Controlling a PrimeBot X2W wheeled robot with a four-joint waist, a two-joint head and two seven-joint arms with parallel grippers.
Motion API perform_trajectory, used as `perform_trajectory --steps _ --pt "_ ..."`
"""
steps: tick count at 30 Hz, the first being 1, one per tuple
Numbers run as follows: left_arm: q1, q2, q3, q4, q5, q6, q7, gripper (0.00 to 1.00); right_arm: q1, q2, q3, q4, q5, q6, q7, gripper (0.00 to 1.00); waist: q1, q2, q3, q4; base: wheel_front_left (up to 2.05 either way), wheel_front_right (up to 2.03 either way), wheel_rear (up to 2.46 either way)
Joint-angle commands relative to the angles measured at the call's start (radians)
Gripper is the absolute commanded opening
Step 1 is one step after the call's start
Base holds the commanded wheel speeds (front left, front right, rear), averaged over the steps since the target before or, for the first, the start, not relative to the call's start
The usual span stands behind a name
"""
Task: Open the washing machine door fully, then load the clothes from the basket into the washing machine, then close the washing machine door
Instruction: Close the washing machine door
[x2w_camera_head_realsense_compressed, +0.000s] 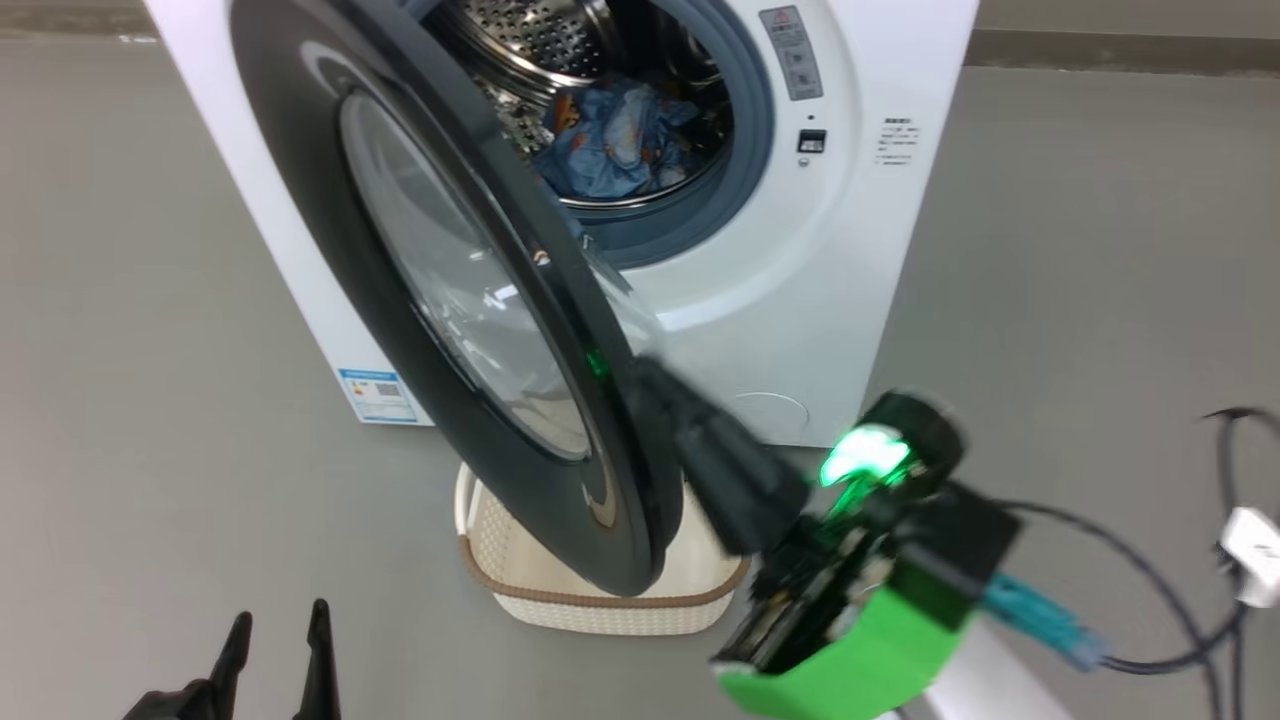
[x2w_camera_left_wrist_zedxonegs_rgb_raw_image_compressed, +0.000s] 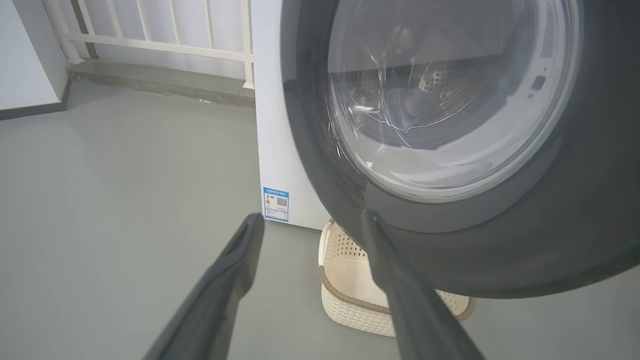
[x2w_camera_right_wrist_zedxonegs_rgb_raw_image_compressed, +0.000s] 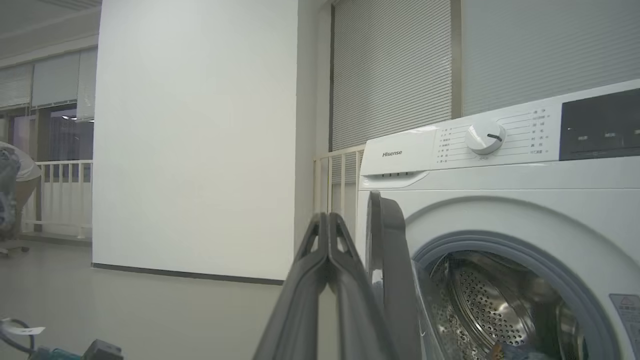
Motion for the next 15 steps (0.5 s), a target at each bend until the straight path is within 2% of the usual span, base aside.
perform_trajectory --steps 1,6,15 --pt "-0.047 0.010 0.026 -0.017 -0.003 -0.002 -0.014 1.00 -0.022 0.016 0.044 0.002 0.026 0.006 -0.005 0.00 0.0000 0.0000 -0.002 0.020 0.00 0.00 0.00" --pt "-0.049 0.010 0.026 -0.020 -0.010 -0.002 -0.014 1.00 0.013 0.016 0.104 0.099 0.084 0.006 -0.005 0.00 0.0000 0.0000 0.000 0.047 0.00 0.00 0.00" --pt "-0.052 0.010 0.019 -0.027 -0.027 -0.002 -0.014 1.00 0.030 0.016 0.117 0.249 0.133 0.006 -0.005 0.00 0.0000 0.0000 0.024 0.065 0.00 0.00 0.00"
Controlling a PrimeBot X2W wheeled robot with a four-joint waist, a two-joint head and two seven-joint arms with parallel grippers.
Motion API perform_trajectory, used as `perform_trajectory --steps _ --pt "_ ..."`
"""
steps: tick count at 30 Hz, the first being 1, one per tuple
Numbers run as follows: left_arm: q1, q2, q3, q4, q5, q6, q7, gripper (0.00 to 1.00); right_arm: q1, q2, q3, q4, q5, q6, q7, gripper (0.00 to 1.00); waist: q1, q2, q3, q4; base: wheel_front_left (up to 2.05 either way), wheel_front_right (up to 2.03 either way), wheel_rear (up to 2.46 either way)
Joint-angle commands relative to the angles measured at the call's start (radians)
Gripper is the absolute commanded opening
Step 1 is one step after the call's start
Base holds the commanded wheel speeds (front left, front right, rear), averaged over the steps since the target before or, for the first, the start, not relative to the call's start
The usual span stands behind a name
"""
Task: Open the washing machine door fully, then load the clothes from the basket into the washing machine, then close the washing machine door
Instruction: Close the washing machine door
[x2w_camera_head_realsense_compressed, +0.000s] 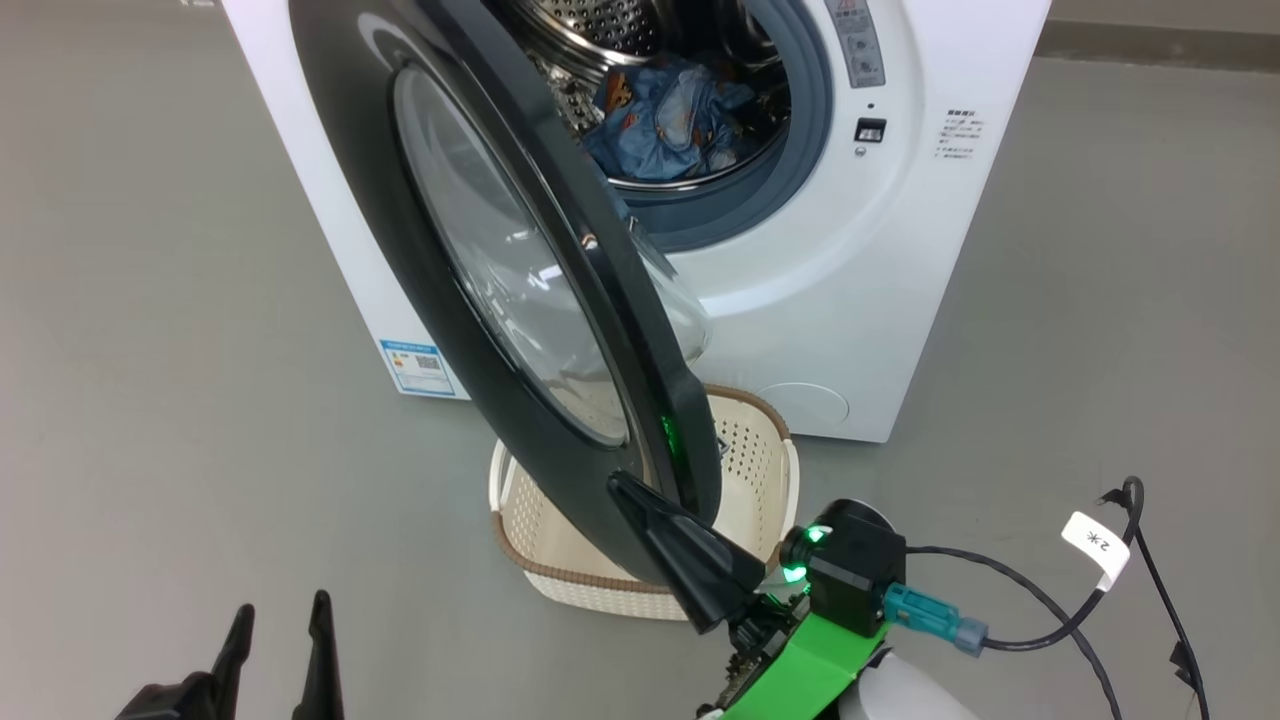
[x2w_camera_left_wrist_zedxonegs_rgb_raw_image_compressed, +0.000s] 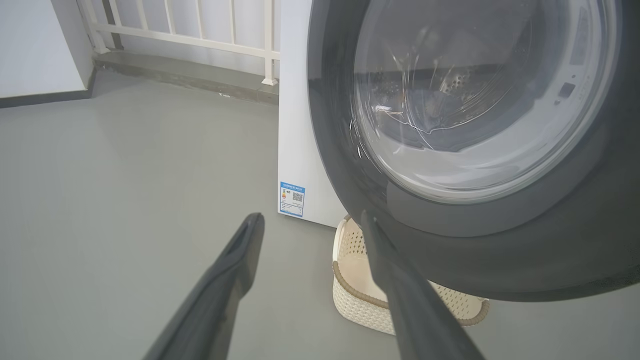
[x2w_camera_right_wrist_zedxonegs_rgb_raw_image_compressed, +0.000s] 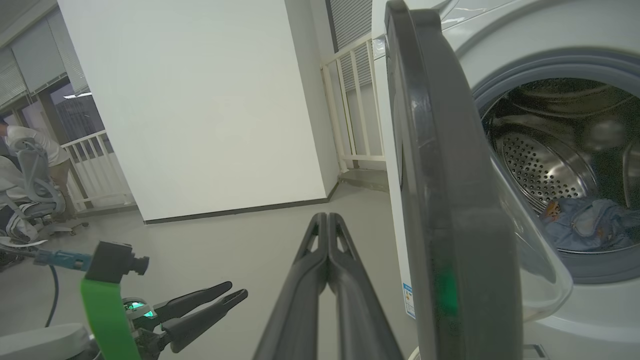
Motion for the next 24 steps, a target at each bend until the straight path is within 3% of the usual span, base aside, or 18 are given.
perform_trajectory --steps 1,24 --pt "-0.043 0.010 0.027 -0.026 -0.003 -0.002 -0.014 1.00 -0.012 0.018 0.009 -0.018 0.006 0.006 -0.005 0.00 0.0000 0.0000 0.007 0.003 0.00 0.00 0.00" --pt "-0.080 0.010 0.008 -0.031 -0.056 -0.002 -0.014 1.00 -0.049 0.018 -0.059 0.101 0.029 0.006 -0.005 0.00 0.0000 0.0000 0.058 0.034 0.00 0.00 0.00"
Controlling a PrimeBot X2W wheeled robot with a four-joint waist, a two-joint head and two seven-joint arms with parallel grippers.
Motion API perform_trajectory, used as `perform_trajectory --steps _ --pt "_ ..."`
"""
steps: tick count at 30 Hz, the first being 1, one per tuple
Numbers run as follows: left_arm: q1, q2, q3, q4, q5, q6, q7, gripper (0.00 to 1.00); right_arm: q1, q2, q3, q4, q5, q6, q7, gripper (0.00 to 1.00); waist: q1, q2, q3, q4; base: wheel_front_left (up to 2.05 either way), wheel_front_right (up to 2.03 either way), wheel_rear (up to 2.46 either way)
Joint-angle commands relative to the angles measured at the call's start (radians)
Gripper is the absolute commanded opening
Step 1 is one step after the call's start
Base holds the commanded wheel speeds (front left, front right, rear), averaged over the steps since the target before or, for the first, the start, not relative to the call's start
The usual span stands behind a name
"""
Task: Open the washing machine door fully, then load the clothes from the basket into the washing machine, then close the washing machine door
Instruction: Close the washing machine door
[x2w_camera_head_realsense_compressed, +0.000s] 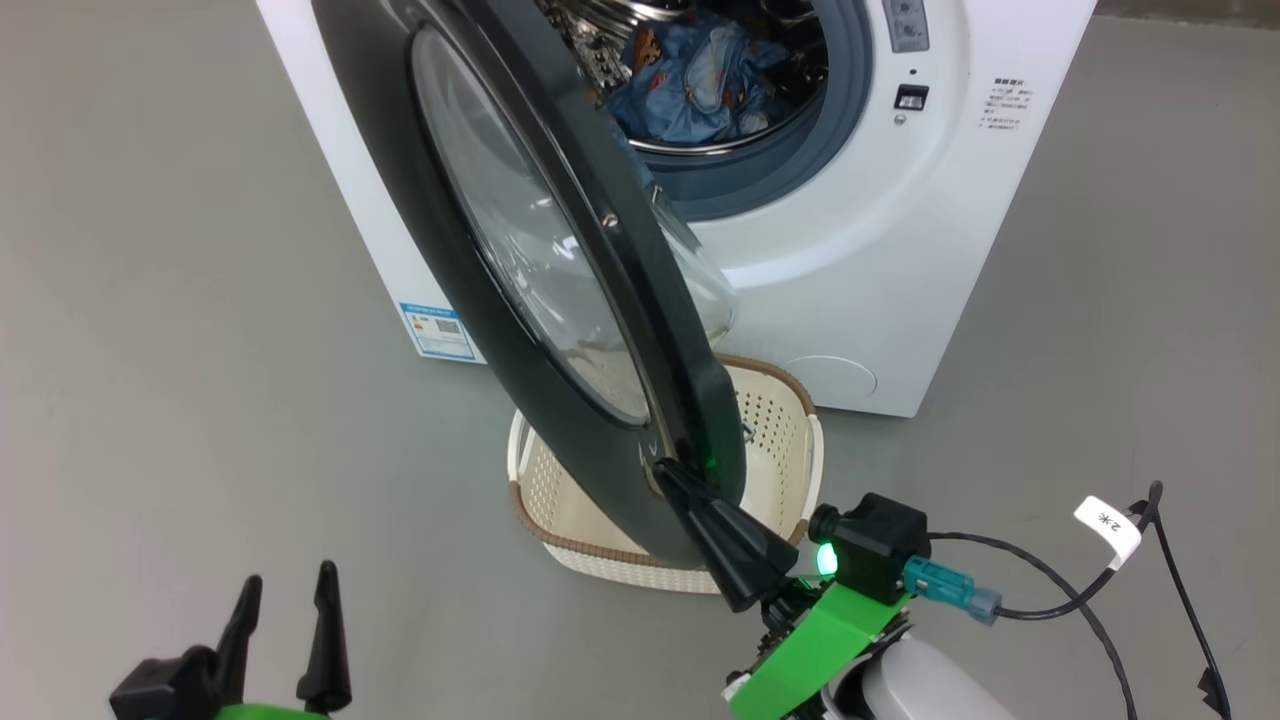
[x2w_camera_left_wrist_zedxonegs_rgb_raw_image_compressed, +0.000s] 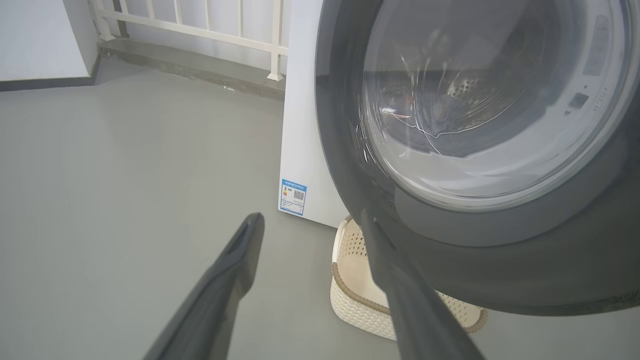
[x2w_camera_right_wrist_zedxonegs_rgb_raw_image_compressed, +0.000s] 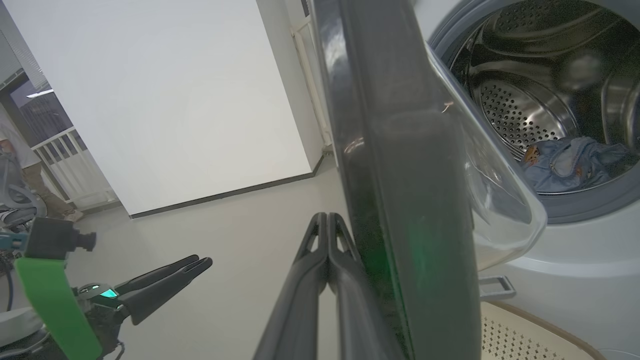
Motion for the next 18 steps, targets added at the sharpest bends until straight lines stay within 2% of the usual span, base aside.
perform_trajectory --steps 1,18 --pt "-0.048 0.011 0.030 -0.030 -0.009 -0.002 -0.014 1.00 -0.035 0.018 0.002 -0.019 0.009 0.006 -0.005 0.00 0.0000 0.0000 0.009 0.001 0.00 0.00 0.00" --pt "-0.071 0.011 0.022 -0.042 -0.048 0.001 -0.014 1.00 -0.086 0.018 -0.084 -0.010 -0.041 0.006 -0.005 0.00 0.0000 0.0000 0.074 0.003 0.00 0.00 0.00"
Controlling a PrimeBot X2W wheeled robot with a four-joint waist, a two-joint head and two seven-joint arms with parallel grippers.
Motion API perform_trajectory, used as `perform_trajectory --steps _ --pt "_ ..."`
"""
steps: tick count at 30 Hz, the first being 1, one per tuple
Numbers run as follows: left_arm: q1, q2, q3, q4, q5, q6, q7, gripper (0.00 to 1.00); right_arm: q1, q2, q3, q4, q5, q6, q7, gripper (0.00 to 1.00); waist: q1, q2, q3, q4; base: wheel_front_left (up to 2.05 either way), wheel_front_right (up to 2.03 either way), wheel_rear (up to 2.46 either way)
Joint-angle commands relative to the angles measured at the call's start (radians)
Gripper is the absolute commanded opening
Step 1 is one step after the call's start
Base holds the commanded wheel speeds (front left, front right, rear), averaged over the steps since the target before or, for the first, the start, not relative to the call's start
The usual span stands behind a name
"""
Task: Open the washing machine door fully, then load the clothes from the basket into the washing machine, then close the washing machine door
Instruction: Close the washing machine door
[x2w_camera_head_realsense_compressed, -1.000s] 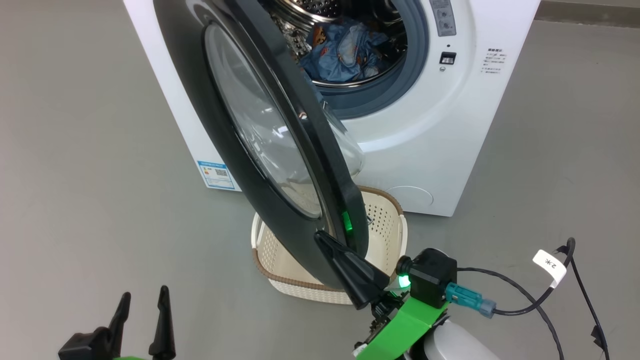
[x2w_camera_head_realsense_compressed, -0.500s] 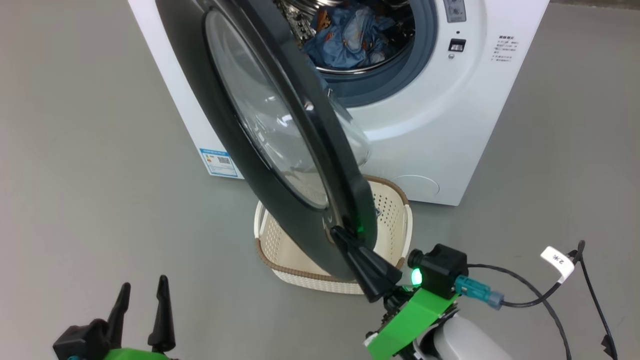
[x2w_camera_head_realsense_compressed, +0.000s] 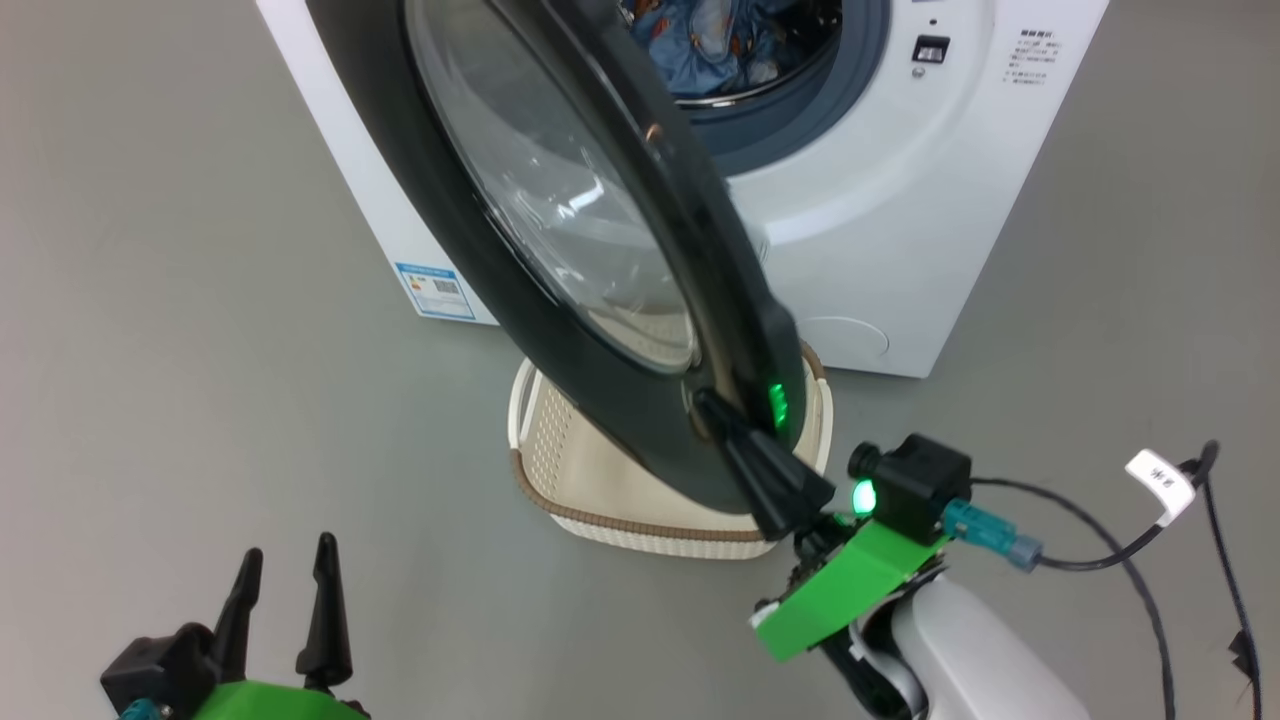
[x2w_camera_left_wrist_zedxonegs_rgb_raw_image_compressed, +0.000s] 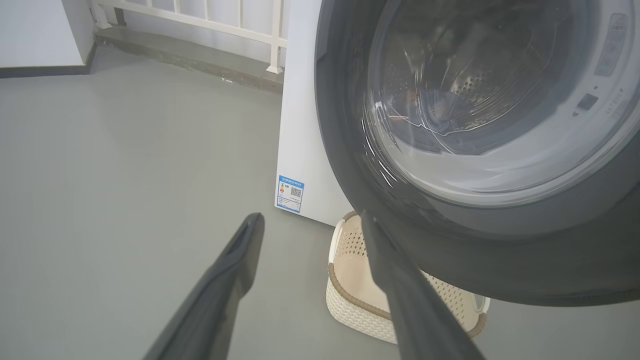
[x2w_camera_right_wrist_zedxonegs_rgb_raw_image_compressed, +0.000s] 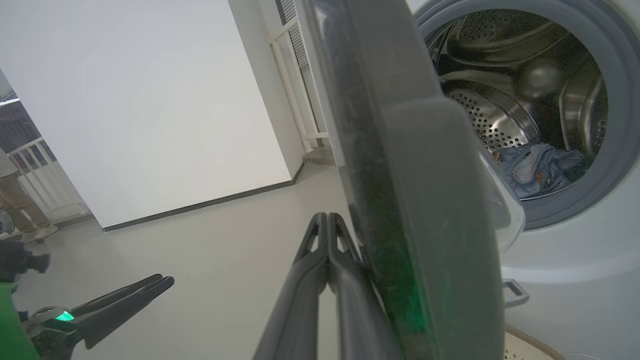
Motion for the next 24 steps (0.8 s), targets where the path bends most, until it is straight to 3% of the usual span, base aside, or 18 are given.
perform_trajectory --steps 1,24 --pt "-0.039 0.012 0.028 -0.028 -0.012 0.001 -0.013 1.00 -0.033 0.015 -0.002 -0.026 -0.012 0.002 -0.005 0.00 0.0000 0.0000 0.011 -0.004 0.00 0.00 0.00" --pt "-0.124 0.012 0.006 -0.046 -0.035 -0.002 -0.013 1.00 -0.170 -0.011 -0.185 -0.058 -0.109 0.002 -0.005 0.00 0.0000 0.0000 0.183 -0.022 0.00 0.00 0.00"
